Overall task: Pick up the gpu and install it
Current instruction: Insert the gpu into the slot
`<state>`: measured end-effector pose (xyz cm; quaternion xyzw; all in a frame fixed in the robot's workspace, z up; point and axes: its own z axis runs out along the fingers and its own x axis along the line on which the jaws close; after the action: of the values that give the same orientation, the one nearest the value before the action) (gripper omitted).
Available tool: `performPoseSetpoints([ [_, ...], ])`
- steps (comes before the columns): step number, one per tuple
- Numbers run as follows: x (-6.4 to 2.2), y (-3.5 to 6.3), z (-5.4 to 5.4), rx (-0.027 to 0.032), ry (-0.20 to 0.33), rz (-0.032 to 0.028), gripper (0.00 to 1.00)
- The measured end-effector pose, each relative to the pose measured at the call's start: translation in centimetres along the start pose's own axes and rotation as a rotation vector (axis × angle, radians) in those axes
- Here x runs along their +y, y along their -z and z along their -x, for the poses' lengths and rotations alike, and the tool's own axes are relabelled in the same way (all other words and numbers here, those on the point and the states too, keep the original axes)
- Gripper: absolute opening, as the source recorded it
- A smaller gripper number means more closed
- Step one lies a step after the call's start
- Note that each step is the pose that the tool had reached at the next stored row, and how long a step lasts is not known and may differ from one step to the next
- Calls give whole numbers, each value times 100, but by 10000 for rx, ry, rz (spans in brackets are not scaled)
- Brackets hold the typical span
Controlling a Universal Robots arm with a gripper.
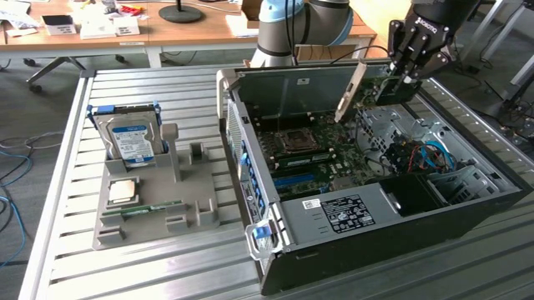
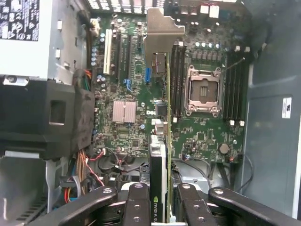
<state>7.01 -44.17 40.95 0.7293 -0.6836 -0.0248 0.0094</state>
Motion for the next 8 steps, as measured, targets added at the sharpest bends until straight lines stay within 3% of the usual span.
performPoseSetpoints([
  [8, 0, 0, 0, 53, 1102, 26, 27],
])
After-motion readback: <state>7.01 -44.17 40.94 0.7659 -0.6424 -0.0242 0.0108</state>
